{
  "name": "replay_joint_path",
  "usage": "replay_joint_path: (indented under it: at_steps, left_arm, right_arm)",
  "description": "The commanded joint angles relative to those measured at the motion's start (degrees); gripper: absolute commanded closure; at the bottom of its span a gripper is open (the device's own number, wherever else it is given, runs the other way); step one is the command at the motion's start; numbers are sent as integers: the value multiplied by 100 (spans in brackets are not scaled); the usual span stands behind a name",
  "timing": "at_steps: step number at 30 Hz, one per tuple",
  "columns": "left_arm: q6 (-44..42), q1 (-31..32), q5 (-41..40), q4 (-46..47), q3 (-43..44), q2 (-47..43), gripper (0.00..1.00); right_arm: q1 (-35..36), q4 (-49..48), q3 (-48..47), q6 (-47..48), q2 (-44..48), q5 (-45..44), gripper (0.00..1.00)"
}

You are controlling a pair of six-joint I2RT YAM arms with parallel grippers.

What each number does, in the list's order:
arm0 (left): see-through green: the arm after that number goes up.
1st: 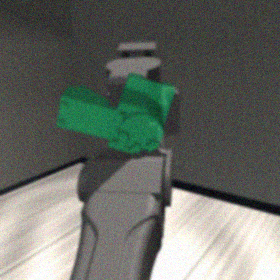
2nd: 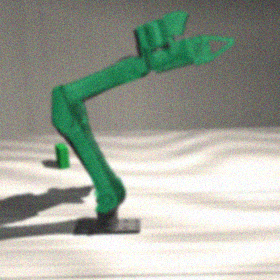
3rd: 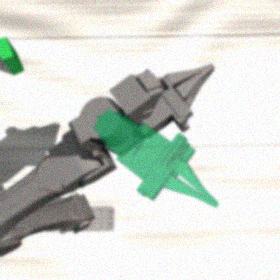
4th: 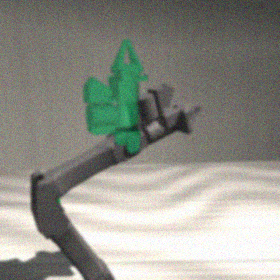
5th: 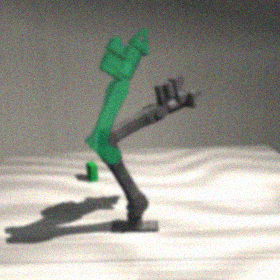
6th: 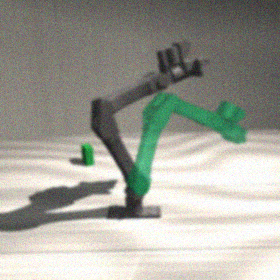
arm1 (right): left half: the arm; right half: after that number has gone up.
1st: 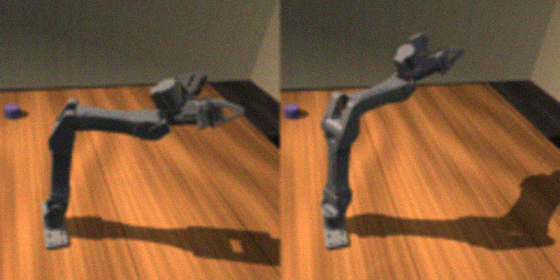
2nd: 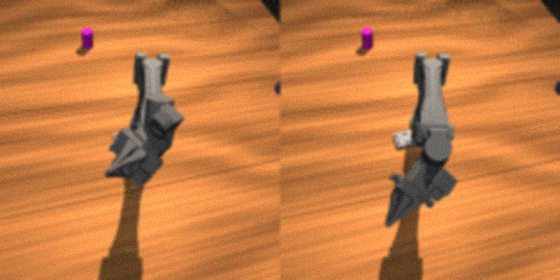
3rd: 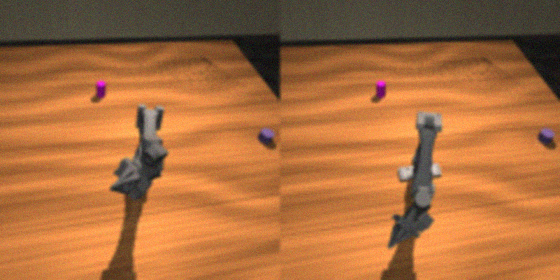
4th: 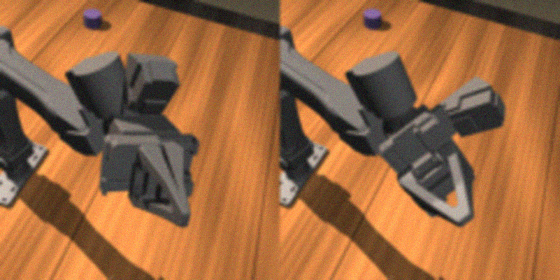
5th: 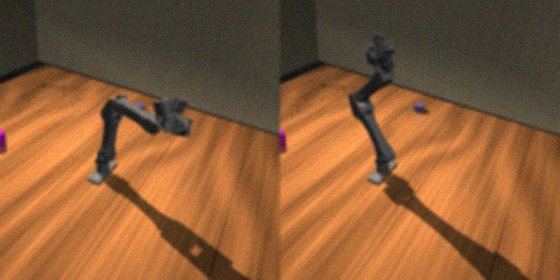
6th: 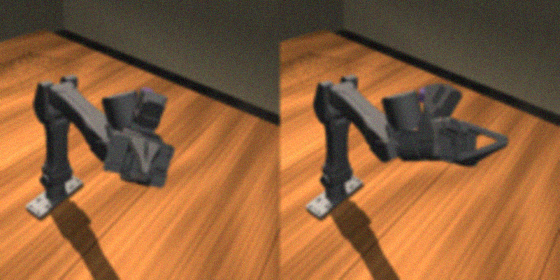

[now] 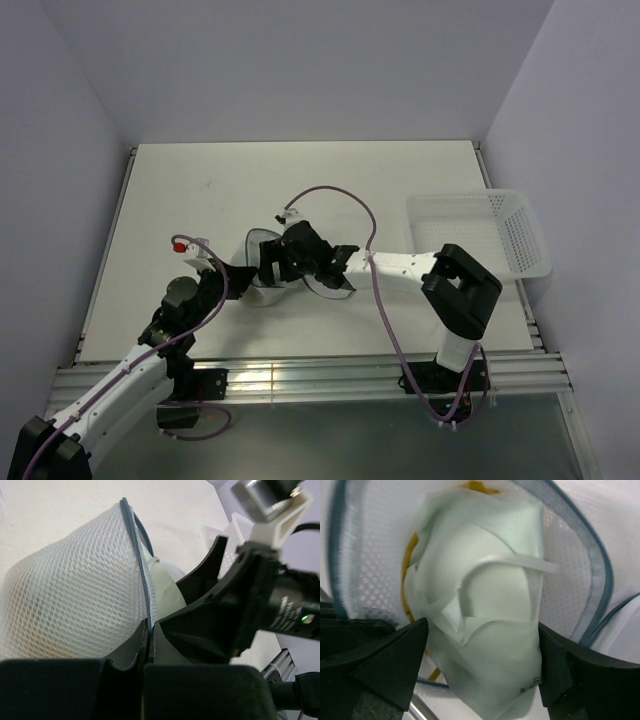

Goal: Place the bra in the laundry bag and zip it closed

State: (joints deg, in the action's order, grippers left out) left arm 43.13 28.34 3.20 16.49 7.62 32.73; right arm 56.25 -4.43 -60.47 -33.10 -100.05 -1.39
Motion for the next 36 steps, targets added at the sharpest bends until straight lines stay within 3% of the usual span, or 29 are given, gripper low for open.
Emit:
replay_joint_path:
  at_steps: [1,5,10,13,14,16,17,19,22,24,26,28,36]
  left_arm:
    - [-16,23,-109,276,-59,-65,100]
    - [-33,23,-127,311,-50,23,100]
    - [-42,14,-153,355,-59,93,100]
    - [-59,14,-110,320,-6,85,100]
    - [-77,23,-101,276,3,41,100]
    - [-95,23,-100,232,64,-3,100]
    - [-95,23,-83,214,82,-12,100]
    - [-95,23,-57,197,161,-30,100]
    - [-95,14,-13,188,275,-12,100]
    - [-130,14,-4,179,337,31,100]
    - [-139,23,-4,188,346,93,100]
    - [-112,14,14,223,328,128,100]
    - [-24,31,119,258,240,58,100]
  right_arm:
    - [-201,398,-483,374,574,323,10]
    - [-386,697,-449,507,872,762,2]
    - [-808,689,-19,524,1468,992,2]
    - [-1089,846,587,620,1961,501,12]
    - [-1159,916,937,638,2085,351,22]
    - [-1300,1074,1343,656,2496,-61,33]
    - [-1335,1136,1719,647,2612,-246,48]
    - [-1397,1329,2037,630,2902,-763,53]
    - [-1546,1330,2583,490,3061,-846,63]
    - [-1573,1182,2855,375,3097,-819,60]
    - [-1608,997,3031,226,3079,-784,44]
    - [-1730,742,3050,190,2852,-671,38]
    - [-1960,31,2839,138,1947,-336,54]
